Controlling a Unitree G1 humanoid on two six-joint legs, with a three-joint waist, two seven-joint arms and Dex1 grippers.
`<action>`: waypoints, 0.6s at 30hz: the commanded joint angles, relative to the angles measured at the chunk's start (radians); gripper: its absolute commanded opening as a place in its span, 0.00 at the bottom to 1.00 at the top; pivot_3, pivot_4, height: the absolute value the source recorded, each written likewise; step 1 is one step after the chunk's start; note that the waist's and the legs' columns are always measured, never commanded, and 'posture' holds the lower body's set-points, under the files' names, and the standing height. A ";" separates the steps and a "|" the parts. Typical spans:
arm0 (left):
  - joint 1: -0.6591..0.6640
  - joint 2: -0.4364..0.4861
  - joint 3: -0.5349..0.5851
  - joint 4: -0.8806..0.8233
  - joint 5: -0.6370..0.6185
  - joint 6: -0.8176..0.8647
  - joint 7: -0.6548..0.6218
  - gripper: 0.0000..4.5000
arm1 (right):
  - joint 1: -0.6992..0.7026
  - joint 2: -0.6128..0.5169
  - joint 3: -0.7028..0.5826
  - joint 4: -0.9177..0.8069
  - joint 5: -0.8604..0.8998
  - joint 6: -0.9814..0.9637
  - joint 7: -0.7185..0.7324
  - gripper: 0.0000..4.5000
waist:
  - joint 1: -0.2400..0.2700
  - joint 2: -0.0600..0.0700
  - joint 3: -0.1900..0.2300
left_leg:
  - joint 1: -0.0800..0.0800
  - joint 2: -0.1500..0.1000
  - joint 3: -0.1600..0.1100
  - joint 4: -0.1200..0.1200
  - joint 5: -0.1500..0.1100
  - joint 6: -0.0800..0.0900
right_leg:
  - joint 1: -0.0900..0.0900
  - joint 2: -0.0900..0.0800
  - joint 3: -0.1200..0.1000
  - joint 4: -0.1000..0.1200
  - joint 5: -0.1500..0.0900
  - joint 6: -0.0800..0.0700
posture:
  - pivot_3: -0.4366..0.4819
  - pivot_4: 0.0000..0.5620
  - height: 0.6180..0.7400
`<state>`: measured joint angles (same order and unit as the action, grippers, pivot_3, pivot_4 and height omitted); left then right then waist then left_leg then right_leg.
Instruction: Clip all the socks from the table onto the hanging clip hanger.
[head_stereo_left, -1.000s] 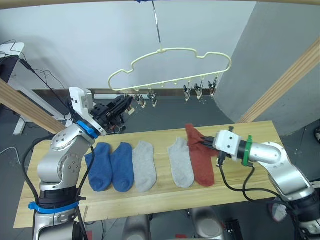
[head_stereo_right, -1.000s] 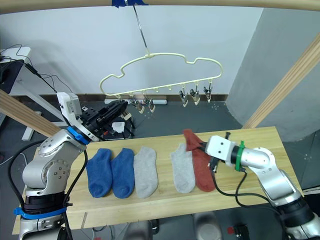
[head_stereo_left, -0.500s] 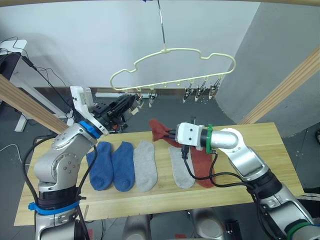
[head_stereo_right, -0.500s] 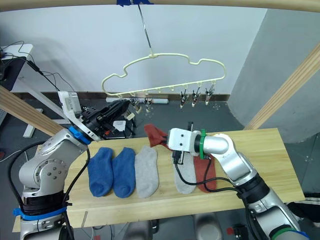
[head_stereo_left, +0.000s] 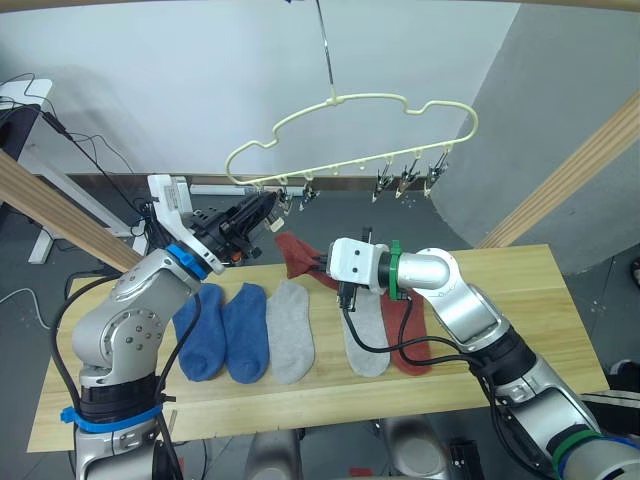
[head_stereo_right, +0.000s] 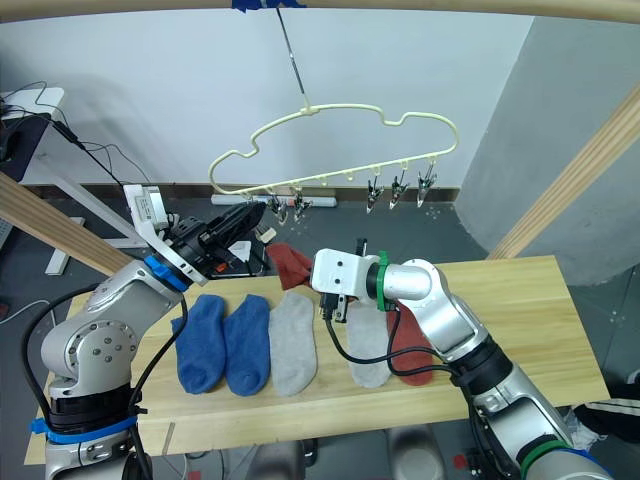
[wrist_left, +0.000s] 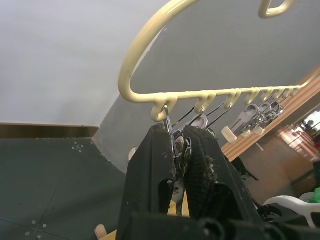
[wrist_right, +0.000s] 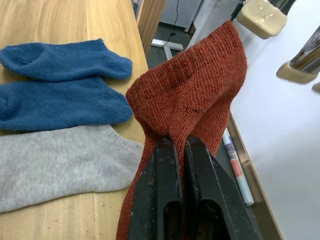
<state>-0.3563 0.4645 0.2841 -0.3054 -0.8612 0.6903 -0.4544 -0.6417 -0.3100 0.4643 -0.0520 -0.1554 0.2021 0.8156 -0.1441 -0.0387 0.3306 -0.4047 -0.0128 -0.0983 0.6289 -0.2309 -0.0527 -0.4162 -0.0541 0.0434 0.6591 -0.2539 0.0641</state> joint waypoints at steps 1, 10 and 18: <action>-0.002 -0.004 0.013 -0.055 -0.032 -0.009 -0.004 0.05 | -0.016 0.014 0.003 -0.012 -0.007 -0.010 -0.006 0.00 | 0.000 0.000 0.000 | 0.000 0.000 0.000 0.000 0.000 0.000 | 0.000 0.000 0.000 0.000 0.000 0.000 | 0.19 0.61 1.00; 0.009 -0.003 0.009 -0.054 -0.026 -0.012 -0.009 0.05 | -0.029 0.051 -0.018 -0.008 -0.001 -0.030 -0.024 0.00 | 0.000 0.000 0.000 | -0.005 0.000 0.000 0.001 0.000 0.000 | -0.005 0.000 0.000 0.001 0.001 -0.001 | 0.19 0.61 1.00; 0.018 -0.002 0.008 -0.055 -0.020 -0.015 -0.011 0.05 | -0.029 0.071 -0.028 -0.022 0.009 -0.040 -0.028 0.00 | 0.000 0.000 0.000 | -0.005 0.000 0.000 0.001 0.000 0.000 | -0.005 0.000 0.000 0.002 0.001 -0.001 | 0.19 0.61 1.00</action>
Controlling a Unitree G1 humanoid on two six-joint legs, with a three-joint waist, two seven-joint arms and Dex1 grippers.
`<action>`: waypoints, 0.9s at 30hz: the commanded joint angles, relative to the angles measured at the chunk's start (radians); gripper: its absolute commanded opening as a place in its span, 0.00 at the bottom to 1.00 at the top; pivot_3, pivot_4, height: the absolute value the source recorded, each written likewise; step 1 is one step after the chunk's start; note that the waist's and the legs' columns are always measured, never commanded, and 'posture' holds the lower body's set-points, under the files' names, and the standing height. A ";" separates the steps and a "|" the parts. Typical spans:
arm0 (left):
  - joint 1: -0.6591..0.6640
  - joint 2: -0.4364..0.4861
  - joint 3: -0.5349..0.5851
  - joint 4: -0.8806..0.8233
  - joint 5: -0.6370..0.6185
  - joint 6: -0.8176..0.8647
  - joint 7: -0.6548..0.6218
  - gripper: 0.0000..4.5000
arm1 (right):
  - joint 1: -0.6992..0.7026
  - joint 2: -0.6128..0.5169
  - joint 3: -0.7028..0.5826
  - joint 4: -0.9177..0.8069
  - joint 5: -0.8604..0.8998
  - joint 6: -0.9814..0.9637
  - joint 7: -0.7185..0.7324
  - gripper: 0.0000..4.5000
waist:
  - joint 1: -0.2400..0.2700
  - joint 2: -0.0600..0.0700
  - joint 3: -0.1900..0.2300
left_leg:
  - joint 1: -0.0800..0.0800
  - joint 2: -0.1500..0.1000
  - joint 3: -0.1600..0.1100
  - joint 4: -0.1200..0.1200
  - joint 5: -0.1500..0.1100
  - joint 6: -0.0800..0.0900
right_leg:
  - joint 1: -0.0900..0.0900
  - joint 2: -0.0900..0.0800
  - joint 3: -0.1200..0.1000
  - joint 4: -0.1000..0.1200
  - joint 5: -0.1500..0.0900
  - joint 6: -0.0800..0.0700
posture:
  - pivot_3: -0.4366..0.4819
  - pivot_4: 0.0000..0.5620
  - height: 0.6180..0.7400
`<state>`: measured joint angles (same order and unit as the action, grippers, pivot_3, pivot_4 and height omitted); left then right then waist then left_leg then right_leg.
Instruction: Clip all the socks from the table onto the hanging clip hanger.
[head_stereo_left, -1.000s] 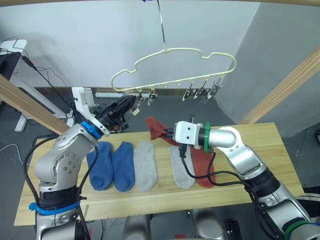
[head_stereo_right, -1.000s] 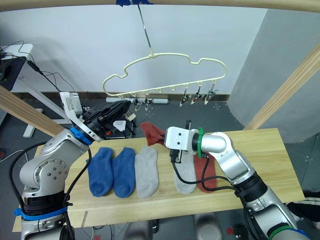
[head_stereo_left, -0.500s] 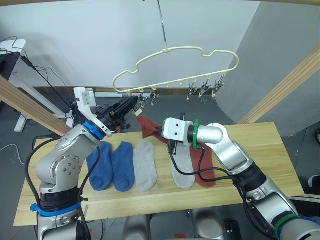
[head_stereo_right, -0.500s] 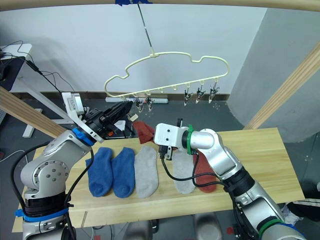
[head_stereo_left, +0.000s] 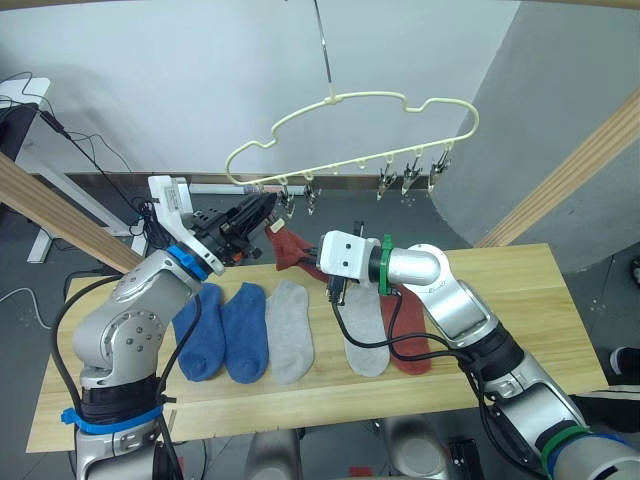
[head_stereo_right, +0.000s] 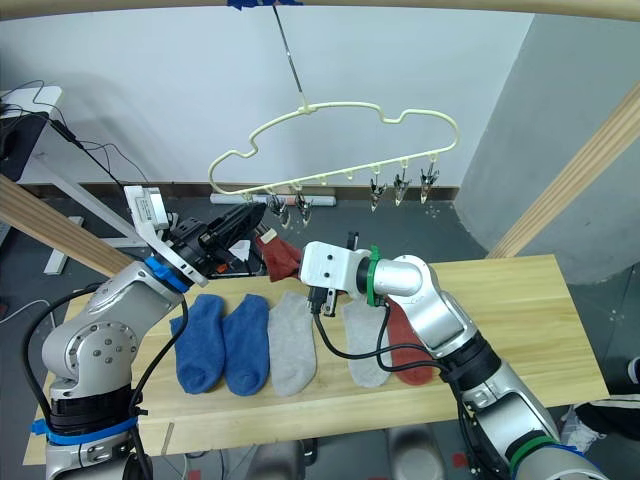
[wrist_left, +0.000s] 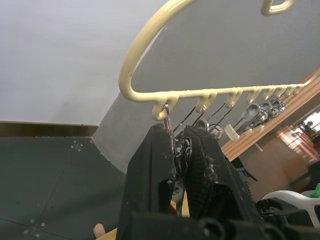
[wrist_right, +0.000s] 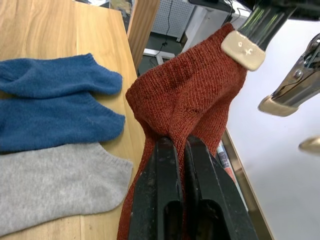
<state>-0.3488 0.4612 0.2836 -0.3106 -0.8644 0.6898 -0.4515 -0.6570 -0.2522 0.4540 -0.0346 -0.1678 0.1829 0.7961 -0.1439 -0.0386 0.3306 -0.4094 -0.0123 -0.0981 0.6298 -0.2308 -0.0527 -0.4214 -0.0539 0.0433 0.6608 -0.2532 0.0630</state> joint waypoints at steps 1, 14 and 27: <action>0.011 0.002 0.007 -0.051 -0.014 -0.016 -0.014 0.05 | -0.013 0.015 -0.018 -0.042 0.022 -0.019 -0.009 0.00 | 0.000 0.000 0.000 | 0.000 0.000 0.000 0.000 0.000 0.000 | 0.000 0.000 0.000 0.000 0.000 0.000 | 0.19 0.61 1.00; 0.037 0.018 0.014 -0.056 -0.008 -0.021 -0.033 0.59 | -0.011 0.030 -0.011 -0.042 0.047 -0.003 0.012 0.00 | -0.001 0.000 0.000 | 0.000 0.000 0.000 0.000 0.000 0.000 | 0.000 0.000 0.000 0.000 0.000 0.000 | 0.19 0.61 1.00; 0.122 0.068 -0.057 -0.068 0.258 -0.263 -0.101 0.71 | 0.050 -0.069 -0.049 -0.187 0.105 0.056 0.087 0.39 | 0.003 0.000 0.000 | 0.000 0.001 0.000 0.000 0.000 0.000 | 0.000 0.000 0.000 -0.001 0.000 -0.001 | 0.19 0.60 1.00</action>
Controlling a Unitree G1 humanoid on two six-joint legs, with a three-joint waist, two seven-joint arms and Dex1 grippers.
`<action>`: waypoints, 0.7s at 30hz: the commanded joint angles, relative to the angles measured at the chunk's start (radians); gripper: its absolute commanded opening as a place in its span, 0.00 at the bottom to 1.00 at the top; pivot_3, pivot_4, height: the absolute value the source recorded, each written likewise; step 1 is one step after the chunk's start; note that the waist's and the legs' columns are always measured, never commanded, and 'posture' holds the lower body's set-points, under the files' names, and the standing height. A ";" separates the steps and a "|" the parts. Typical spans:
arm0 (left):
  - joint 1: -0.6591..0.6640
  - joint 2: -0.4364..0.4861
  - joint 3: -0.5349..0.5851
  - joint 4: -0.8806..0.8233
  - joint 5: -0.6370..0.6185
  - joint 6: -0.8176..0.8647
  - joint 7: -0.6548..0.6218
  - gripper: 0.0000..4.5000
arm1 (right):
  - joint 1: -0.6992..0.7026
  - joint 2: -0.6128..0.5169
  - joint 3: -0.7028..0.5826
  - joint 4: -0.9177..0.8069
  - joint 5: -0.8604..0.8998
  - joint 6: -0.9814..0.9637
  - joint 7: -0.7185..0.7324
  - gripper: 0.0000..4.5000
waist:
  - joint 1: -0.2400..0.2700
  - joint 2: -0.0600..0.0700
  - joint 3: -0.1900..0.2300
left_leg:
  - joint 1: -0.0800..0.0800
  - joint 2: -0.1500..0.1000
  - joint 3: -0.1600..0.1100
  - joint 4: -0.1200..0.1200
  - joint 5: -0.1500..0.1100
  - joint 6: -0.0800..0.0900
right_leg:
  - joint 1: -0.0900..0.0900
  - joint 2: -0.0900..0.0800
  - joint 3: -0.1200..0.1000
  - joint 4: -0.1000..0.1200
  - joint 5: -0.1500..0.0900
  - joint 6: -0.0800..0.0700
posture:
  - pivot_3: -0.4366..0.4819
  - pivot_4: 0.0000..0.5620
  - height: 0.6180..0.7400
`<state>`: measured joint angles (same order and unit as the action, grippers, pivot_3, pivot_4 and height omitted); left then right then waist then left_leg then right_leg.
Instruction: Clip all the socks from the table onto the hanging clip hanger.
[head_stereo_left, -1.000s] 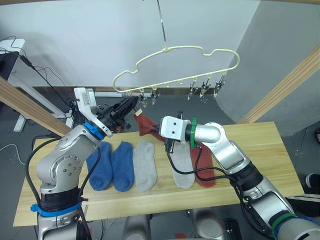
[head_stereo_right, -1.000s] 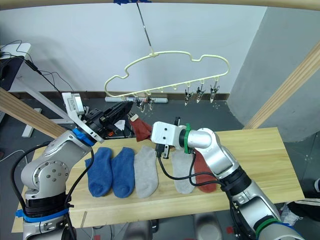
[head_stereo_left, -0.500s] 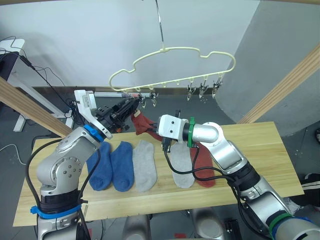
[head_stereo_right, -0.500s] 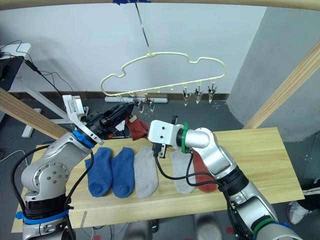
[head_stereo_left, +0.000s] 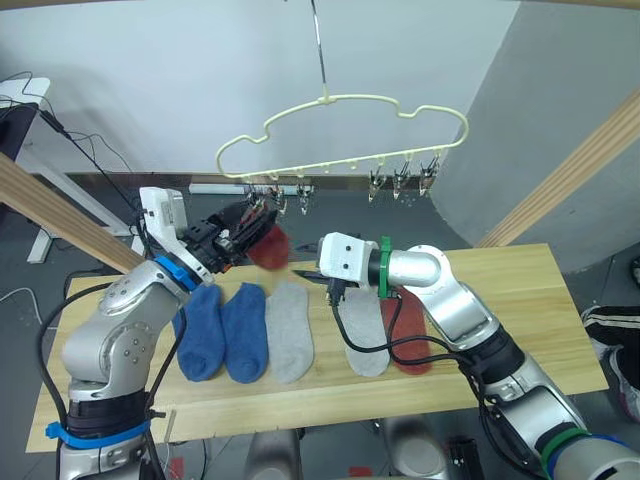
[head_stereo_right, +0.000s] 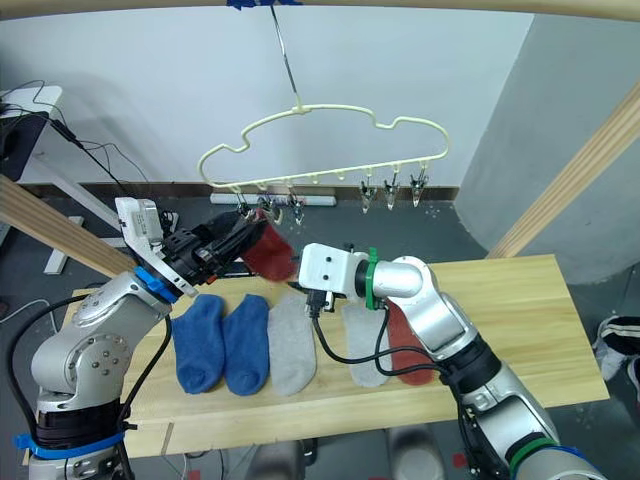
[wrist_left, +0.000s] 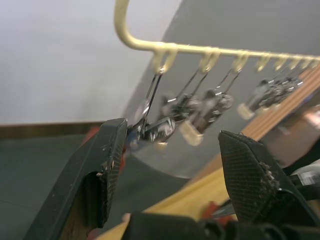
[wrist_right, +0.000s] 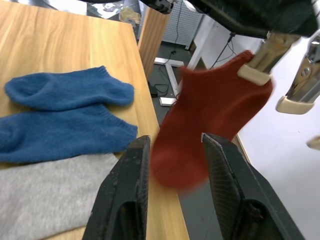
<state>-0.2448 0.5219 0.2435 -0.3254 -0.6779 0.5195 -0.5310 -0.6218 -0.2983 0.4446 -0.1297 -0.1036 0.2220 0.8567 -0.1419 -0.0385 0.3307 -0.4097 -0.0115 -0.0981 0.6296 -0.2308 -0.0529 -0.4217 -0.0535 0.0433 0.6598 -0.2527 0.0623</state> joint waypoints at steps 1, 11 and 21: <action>0.027 -0.007 -0.026 -0.065 0.100 -0.128 -0.012 0.71 | 0.035 -0.056 -0.069 -0.134 0.071 0.036 0.046 0.39 | 0.001 0.000 0.000 | 0.000 0.000 0.000 0.000 0.000 0.000 | 0.000 0.000 0.000 0.000 0.000 0.000 | 0.19 0.60 1.00; 0.082 -0.165 -0.104 -0.146 0.313 -0.307 0.154 0.71 | 0.146 -0.294 -0.404 -0.387 0.442 0.292 0.150 0.39 | 0.002 0.000 0.000 | -0.002 0.000 0.000 0.001 0.000 0.000 | 0.000 0.000 0.000 -0.001 0.000 0.000 | 0.17 0.61 1.00; 0.112 -0.260 -0.186 -0.153 0.382 -0.344 0.209 0.71 | 0.224 -0.408 -0.615 -0.542 0.758 0.541 0.075 0.39 | 0.000 0.000 0.000 | -0.003 0.000 0.001 0.002 0.000 0.001 | 0.000 0.001 0.000 0.000 0.000 0.000 | 0.15 0.61 1.00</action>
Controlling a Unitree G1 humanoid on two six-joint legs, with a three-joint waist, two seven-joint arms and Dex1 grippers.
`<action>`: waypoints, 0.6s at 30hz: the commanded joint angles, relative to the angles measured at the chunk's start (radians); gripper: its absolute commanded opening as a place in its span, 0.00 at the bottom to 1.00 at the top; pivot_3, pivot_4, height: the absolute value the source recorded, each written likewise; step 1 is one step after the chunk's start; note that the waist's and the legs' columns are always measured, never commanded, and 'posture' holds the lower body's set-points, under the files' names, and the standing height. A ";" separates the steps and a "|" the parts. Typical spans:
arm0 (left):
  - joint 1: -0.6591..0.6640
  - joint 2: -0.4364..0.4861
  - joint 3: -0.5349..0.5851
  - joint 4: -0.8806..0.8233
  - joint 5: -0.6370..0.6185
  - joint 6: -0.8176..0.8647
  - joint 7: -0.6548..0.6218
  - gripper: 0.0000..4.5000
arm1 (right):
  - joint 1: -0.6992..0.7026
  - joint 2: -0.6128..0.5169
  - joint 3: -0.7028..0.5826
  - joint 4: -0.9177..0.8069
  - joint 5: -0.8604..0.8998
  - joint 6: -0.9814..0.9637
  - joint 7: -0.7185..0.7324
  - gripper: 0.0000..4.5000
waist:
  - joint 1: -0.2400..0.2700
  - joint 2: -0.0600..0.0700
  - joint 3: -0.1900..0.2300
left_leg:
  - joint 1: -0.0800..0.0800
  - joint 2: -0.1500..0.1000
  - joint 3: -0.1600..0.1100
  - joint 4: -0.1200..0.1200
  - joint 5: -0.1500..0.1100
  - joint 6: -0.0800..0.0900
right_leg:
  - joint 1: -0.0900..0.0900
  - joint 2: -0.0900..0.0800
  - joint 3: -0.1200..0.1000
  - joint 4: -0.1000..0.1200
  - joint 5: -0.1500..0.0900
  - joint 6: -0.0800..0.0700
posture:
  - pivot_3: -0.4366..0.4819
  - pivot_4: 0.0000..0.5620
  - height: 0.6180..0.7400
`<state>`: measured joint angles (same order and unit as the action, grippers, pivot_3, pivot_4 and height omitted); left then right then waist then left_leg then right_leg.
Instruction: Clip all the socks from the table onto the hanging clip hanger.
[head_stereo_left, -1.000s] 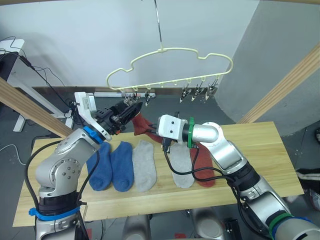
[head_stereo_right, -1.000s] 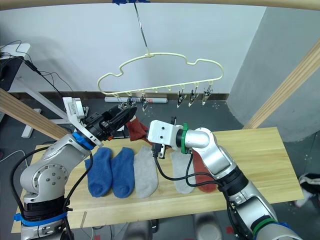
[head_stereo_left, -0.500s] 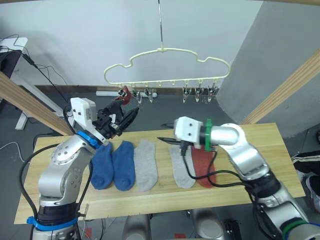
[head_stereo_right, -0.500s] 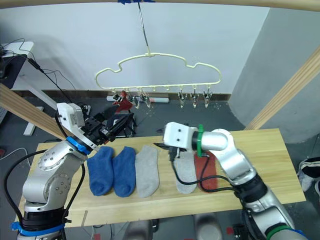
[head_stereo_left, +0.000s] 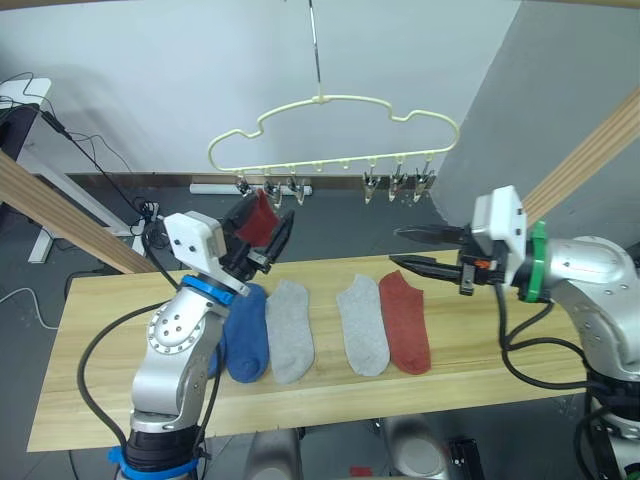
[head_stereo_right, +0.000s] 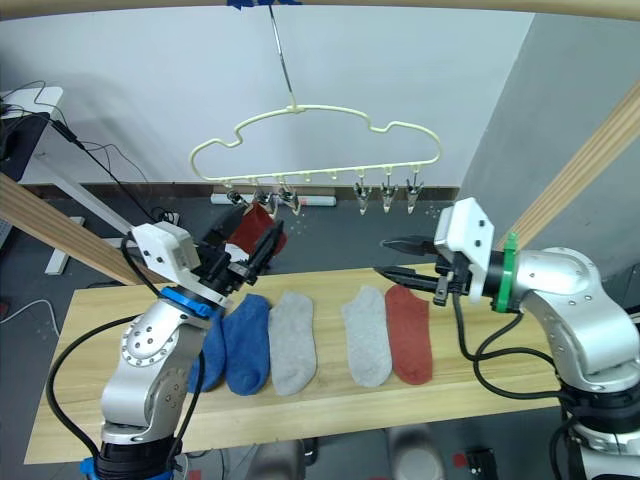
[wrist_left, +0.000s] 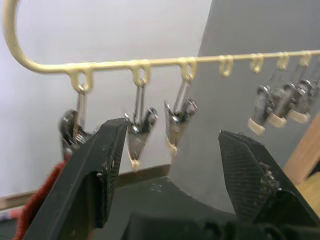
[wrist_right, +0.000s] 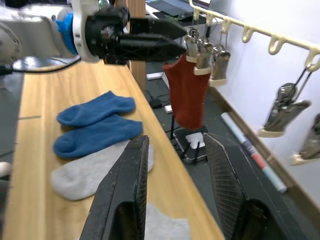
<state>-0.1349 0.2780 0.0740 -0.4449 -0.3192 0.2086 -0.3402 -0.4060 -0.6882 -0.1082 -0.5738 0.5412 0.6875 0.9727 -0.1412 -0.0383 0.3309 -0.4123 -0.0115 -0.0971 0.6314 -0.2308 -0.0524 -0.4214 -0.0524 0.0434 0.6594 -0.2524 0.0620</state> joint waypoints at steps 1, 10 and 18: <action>0.004 -0.026 -0.021 -0.031 0.031 -0.040 0.025 0.71 | 0.010 -0.023 -0.070 -0.119 0.141 0.099 -0.060 0.39 | -0.002 0.000 0.000 | 0.000 0.000 0.000 0.000 0.000 0.000 | 0.000 0.000 0.000 0.000 0.000 0.000 | 0.14 0.61 1.00; 0.005 -0.084 -0.038 -0.005 0.092 -0.095 0.075 0.71 | 0.002 -0.078 -0.092 -0.174 0.252 0.169 -0.166 0.39 | -0.003 0.000 0.000 | -0.001 0.000 0.000 0.003 0.000 0.000 | 0.000 0.001 0.000 0.000 0.000 0.000 | 0.13 0.61 1.00; 0.010 -0.129 -0.021 0.013 0.106 -0.091 0.140 0.71 | -0.009 -0.105 -0.080 -0.164 0.285 0.164 -0.200 0.39 | -0.003 0.000 0.000 | -0.002 0.000 0.000 0.005 0.000 0.000 | 0.000 0.001 0.000 0.000 0.000 0.001 | 0.13 0.61 1.00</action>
<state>-0.1318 0.1571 0.0466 -0.4141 -0.2152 0.1273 -0.2174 -0.4067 -0.7799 -0.1735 -0.7110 0.8085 0.8612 0.7802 -0.1441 -0.0383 0.3308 -0.4149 -0.0111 -0.0977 0.6371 -0.2307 -0.0522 -0.4214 -0.0511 0.0431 0.6596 -0.2522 0.0627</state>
